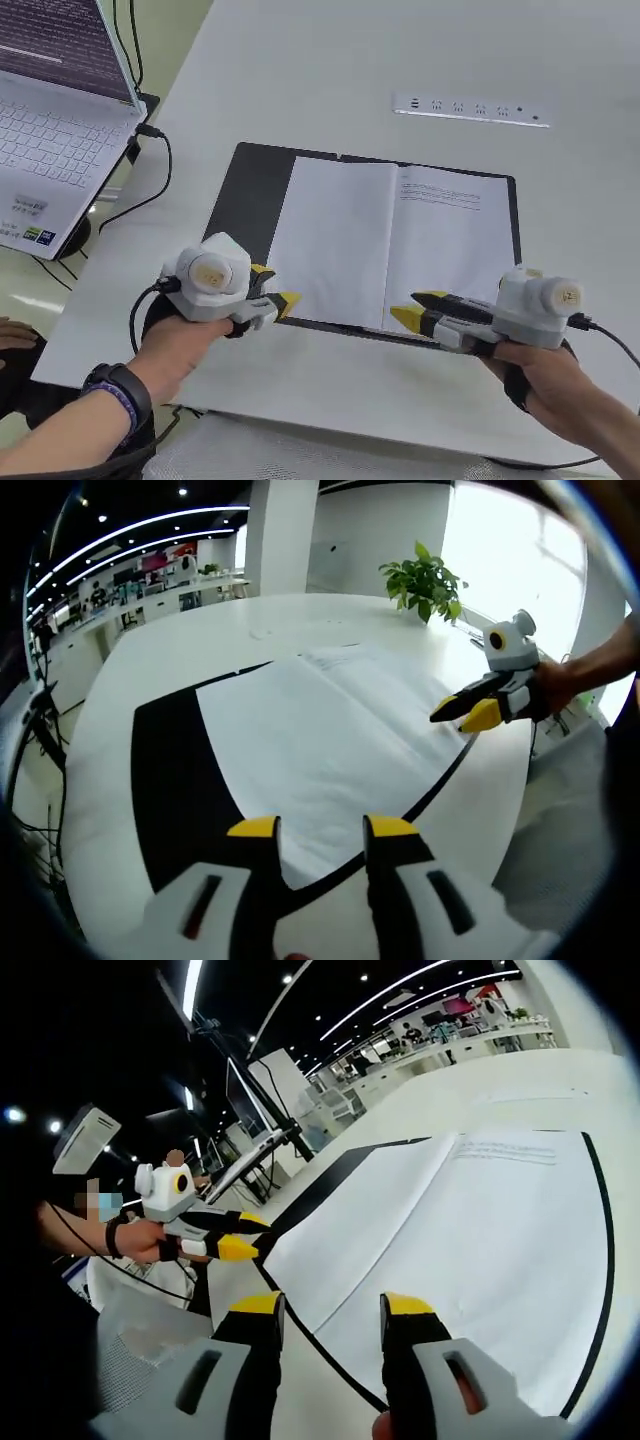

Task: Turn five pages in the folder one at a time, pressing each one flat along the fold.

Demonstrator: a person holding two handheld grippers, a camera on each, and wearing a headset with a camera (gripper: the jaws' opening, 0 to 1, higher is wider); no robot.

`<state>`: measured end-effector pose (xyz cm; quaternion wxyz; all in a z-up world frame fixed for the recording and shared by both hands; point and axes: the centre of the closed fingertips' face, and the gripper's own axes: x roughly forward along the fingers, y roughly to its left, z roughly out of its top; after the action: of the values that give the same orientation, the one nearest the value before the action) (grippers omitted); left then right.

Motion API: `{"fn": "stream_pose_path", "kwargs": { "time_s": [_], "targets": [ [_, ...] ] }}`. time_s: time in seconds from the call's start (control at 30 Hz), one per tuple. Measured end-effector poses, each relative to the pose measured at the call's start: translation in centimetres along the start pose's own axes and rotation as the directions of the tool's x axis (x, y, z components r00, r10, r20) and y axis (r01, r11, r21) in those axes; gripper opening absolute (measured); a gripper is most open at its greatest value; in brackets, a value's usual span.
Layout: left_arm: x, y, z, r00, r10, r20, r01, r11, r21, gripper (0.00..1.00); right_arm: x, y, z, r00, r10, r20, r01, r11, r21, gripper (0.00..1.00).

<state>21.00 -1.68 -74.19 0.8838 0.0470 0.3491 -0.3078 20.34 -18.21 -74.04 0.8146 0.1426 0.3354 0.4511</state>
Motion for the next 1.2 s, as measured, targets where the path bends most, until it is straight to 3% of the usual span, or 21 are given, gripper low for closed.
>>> {"fn": "stream_pose_path", "kwargs": {
  "time_s": [0.27,0.47,0.73,0.93,1.2],
  "targets": [
    [-1.7,-0.3,1.9,0.9993,-0.014,0.036,0.014,1.000,0.008,0.43,-3.4,-1.6,1.5,0.9949,-0.090,0.046,0.091,0.996,-0.018,0.51],
    [-2.9,-0.8,2.9,0.9982,-0.023,0.056,0.022,1.000,0.018,0.49,-6.4,-2.2,2.8,0.9848,-0.152,0.085,0.155,0.988,-0.030,0.57],
    [-4.9,-1.6,3.6,0.9974,-0.026,0.068,0.025,1.000,0.012,0.60,-10.0,-2.4,3.4,0.9704,-0.208,0.124,0.214,0.976,-0.037,0.67],
    [-6.8,-1.5,4.1,0.9956,-0.008,0.094,0.010,1.000,-0.017,0.65,-12.2,-2.4,3.2,0.9604,-0.243,0.136,0.250,0.968,-0.032,0.74],
    [-8.4,-1.3,3.6,0.9952,0.019,0.096,-0.016,0.999,-0.031,0.72,-14.5,-2.1,2.8,0.9506,-0.273,0.147,0.280,0.960,-0.024,0.82]
  ]
}}
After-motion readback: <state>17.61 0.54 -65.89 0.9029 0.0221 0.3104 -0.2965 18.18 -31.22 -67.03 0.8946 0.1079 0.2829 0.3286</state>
